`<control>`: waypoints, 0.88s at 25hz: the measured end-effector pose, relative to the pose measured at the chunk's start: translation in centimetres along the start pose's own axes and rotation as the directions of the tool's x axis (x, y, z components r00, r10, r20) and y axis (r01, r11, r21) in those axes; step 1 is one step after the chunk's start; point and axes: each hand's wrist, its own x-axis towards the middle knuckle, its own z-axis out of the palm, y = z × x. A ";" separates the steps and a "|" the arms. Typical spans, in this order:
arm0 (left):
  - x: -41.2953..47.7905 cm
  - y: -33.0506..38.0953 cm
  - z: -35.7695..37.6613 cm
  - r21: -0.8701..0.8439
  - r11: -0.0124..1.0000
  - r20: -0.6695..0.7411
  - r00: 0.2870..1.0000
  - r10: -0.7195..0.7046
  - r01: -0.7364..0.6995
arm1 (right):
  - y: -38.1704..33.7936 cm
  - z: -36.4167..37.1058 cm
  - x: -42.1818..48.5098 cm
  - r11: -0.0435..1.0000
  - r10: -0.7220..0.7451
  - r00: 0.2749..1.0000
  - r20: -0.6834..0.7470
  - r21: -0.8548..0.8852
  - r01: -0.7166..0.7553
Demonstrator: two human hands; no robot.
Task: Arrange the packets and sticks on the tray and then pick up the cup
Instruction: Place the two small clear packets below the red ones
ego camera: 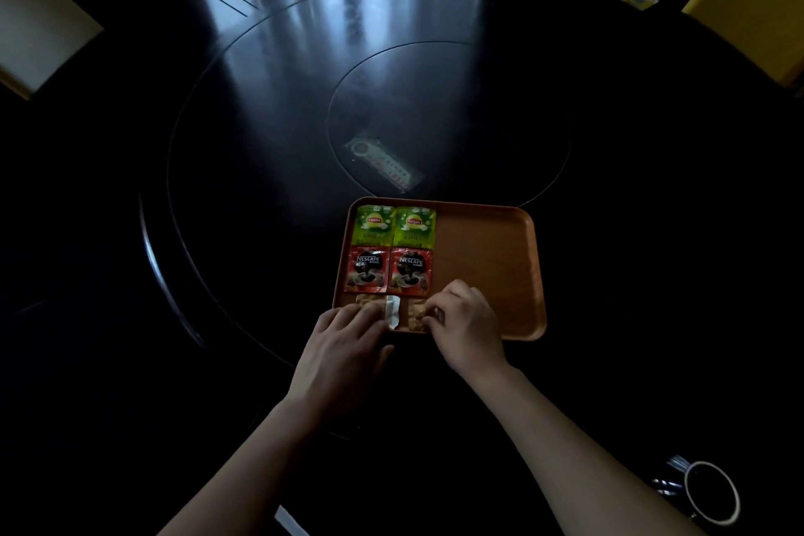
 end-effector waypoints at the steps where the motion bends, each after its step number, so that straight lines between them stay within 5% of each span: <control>1: -0.1 -0.1 0.1 0.001 1.000 0.002 1.000 0.000 0.000 | -0.2 0.3 0.1 1.000 0.005 1.000 -0.001 0.009 -0.005; 22: -0.6 -1.2 0.1 0.002 1.000 -0.001 1.000 -0.024 0.024 | -1.2 1.5 -0.1 0.997 0.031 0.999 -0.044 0.074 -0.028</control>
